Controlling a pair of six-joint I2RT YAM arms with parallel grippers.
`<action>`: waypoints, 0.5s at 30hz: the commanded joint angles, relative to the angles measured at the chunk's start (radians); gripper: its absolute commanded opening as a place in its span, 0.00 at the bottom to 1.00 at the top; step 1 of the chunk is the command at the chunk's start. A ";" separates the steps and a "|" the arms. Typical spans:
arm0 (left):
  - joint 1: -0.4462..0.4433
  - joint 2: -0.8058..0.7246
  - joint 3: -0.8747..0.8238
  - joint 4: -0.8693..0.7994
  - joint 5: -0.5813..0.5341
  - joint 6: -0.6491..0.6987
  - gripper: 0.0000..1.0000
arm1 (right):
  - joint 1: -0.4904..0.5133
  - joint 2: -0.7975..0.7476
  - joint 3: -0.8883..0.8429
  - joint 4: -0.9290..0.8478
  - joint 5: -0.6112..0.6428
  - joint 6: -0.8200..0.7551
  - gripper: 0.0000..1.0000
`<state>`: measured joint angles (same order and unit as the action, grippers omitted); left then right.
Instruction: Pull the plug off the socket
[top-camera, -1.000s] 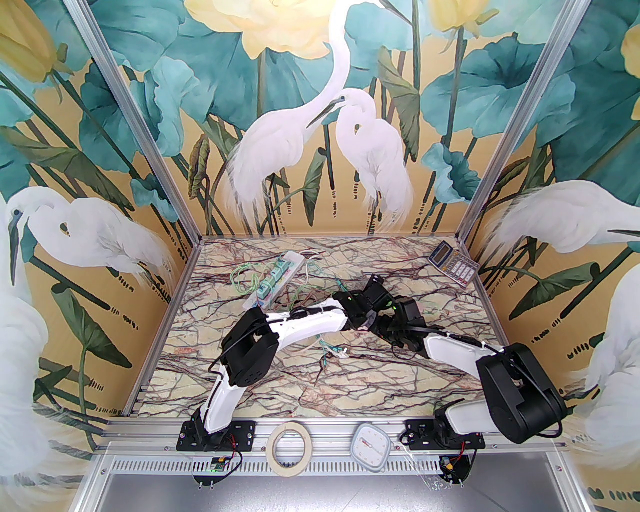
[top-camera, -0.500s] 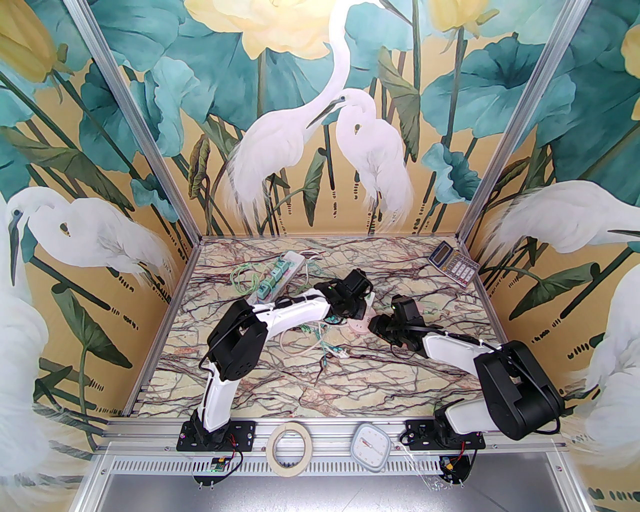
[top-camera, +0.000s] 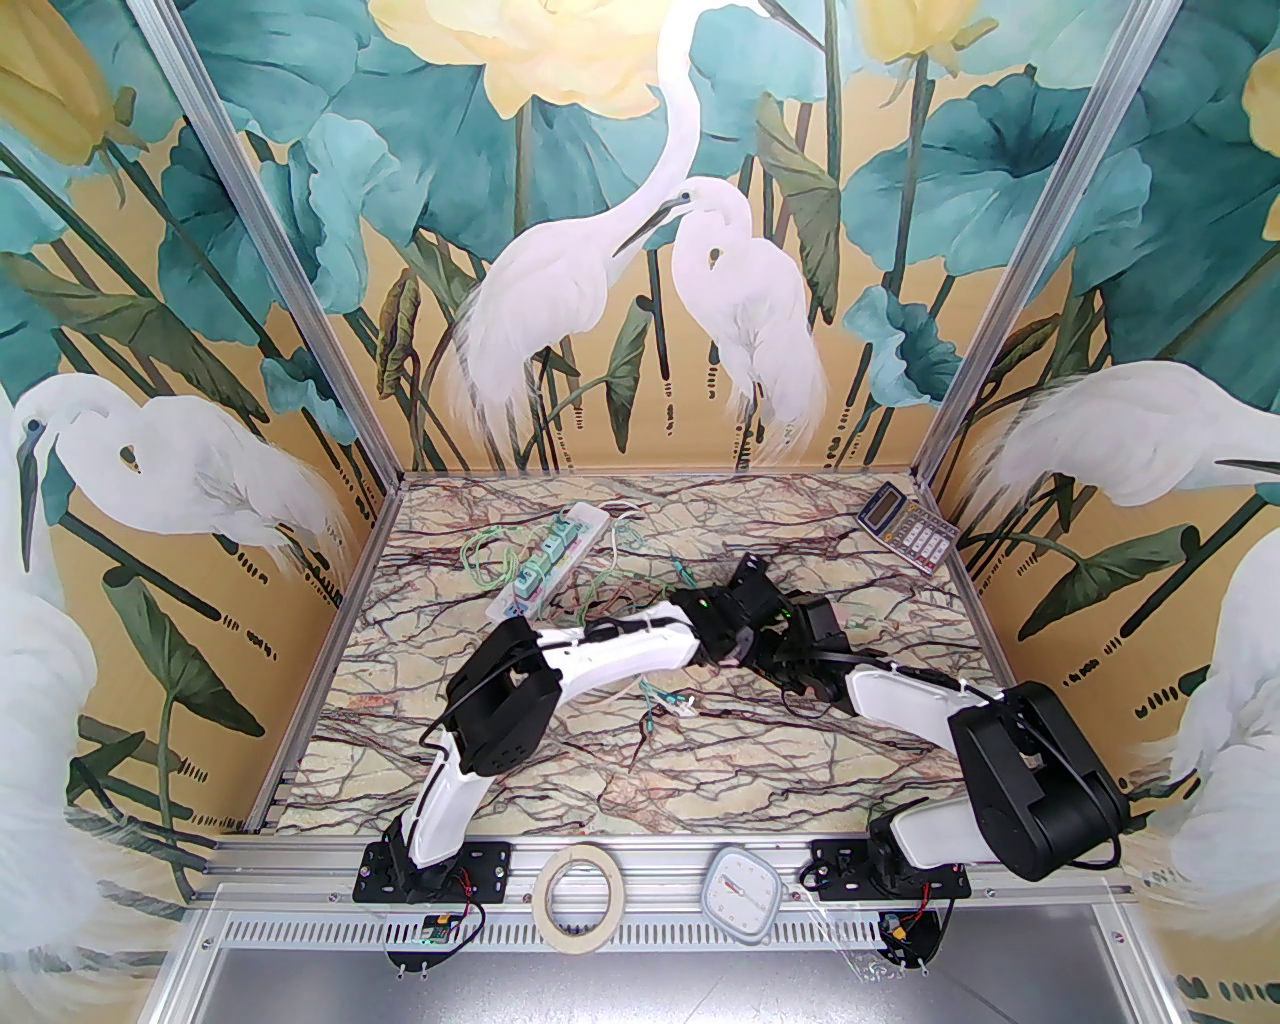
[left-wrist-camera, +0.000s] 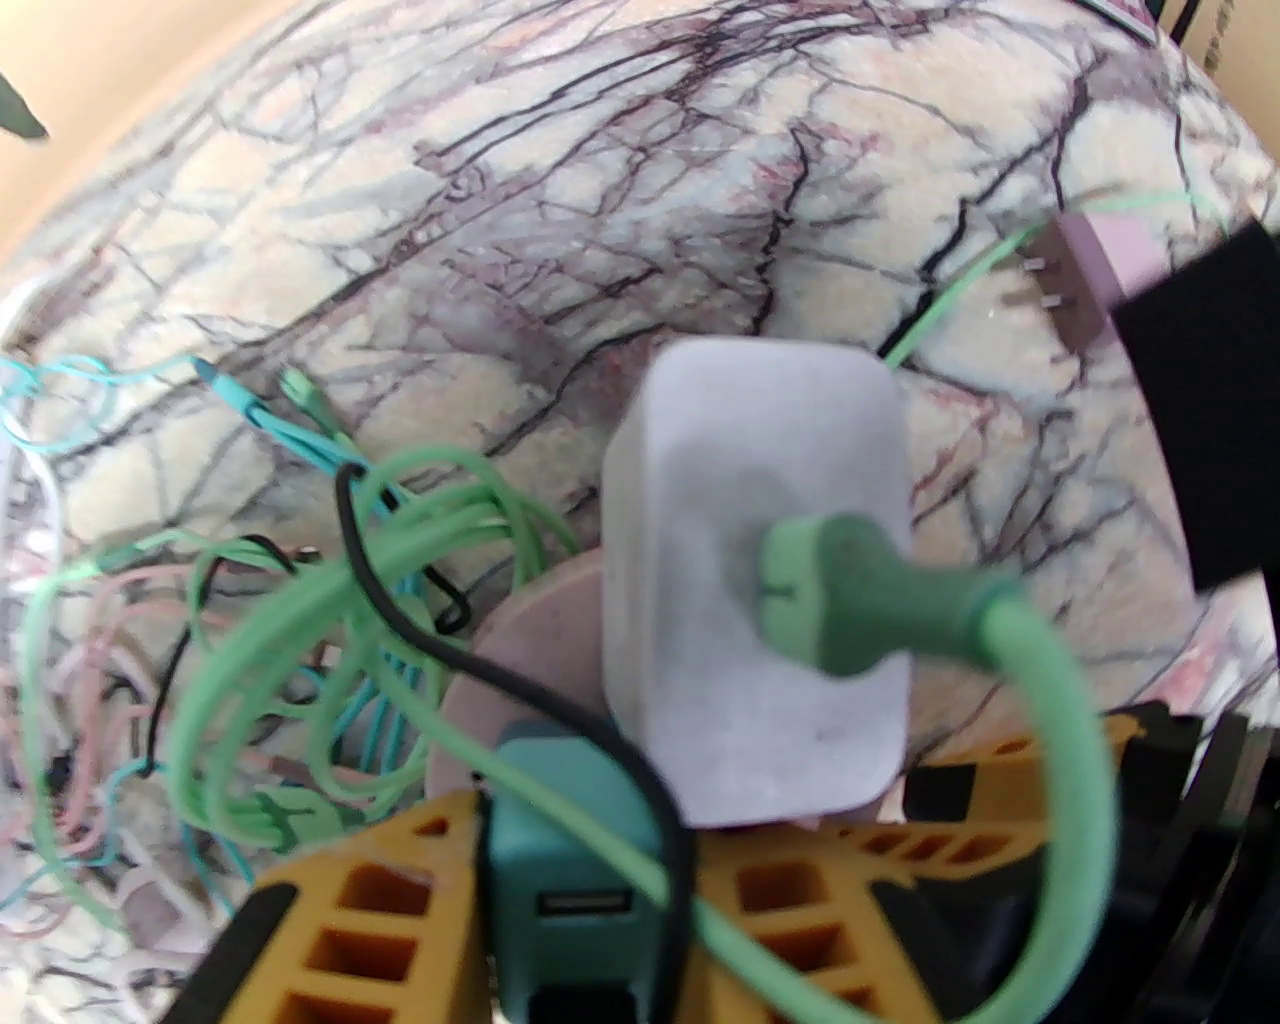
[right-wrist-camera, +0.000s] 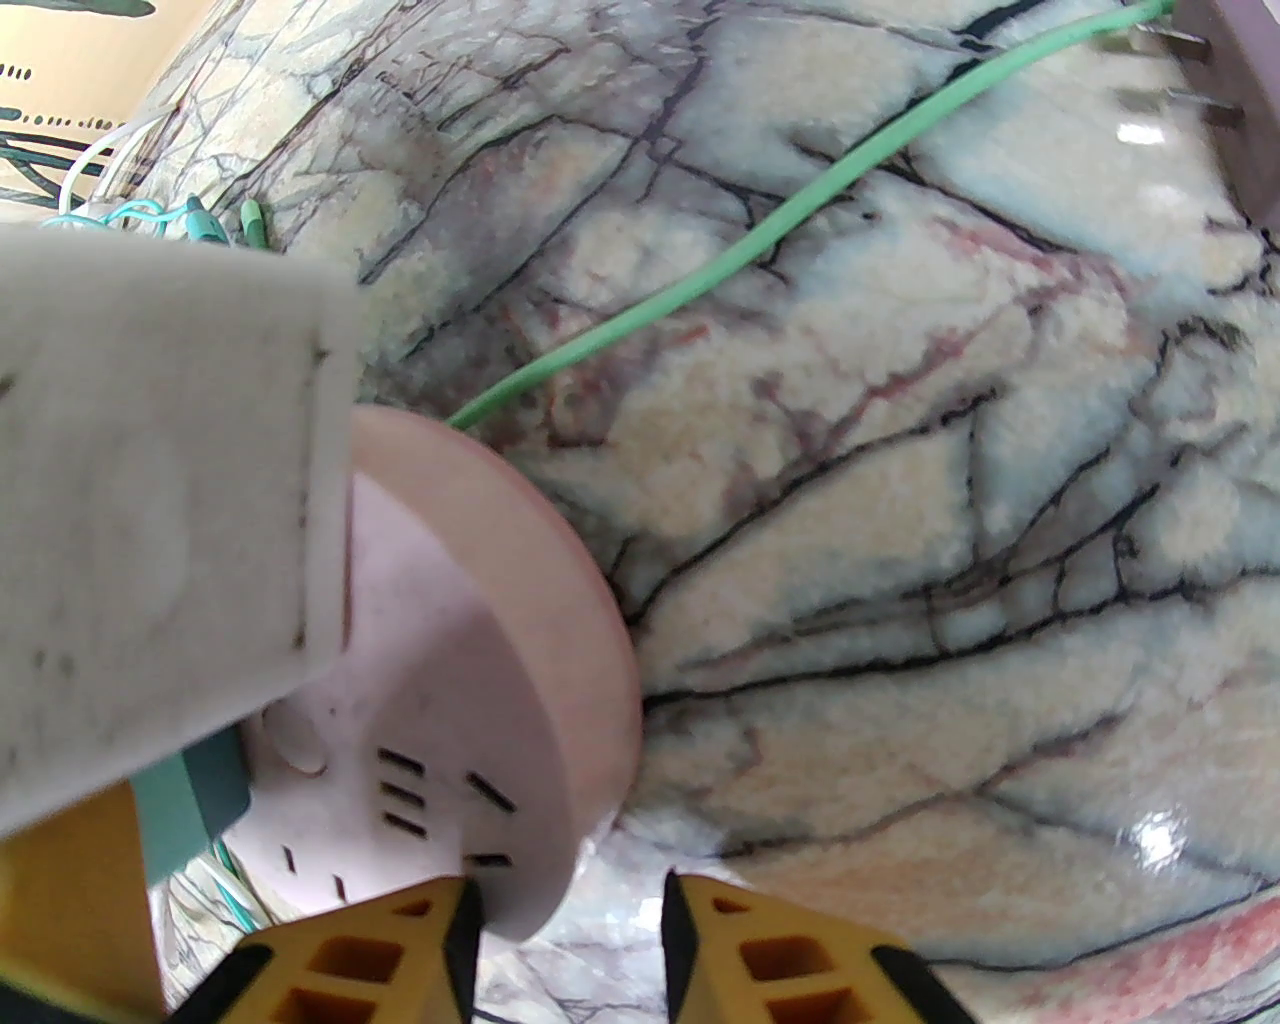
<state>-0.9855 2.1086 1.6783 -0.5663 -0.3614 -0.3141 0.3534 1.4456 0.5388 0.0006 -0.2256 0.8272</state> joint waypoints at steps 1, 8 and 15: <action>0.084 -0.093 -0.068 0.059 0.330 -0.124 0.05 | 0.001 0.059 -0.039 -0.139 0.077 -0.009 0.38; 0.144 -0.085 -0.105 0.099 0.480 -0.205 0.05 | 0.001 0.059 -0.039 -0.133 0.071 -0.007 0.38; -0.027 0.020 0.048 -0.083 0.088 -0.031 0.04 | 0.000 0.063 -0.036 -0.136 0.072 -0.010 0.38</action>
<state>-0.9150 2.0811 1.6562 -0.5602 -0.1715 -0.4057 0.3561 1.4593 0.5396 0.0292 -0.2218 0.8272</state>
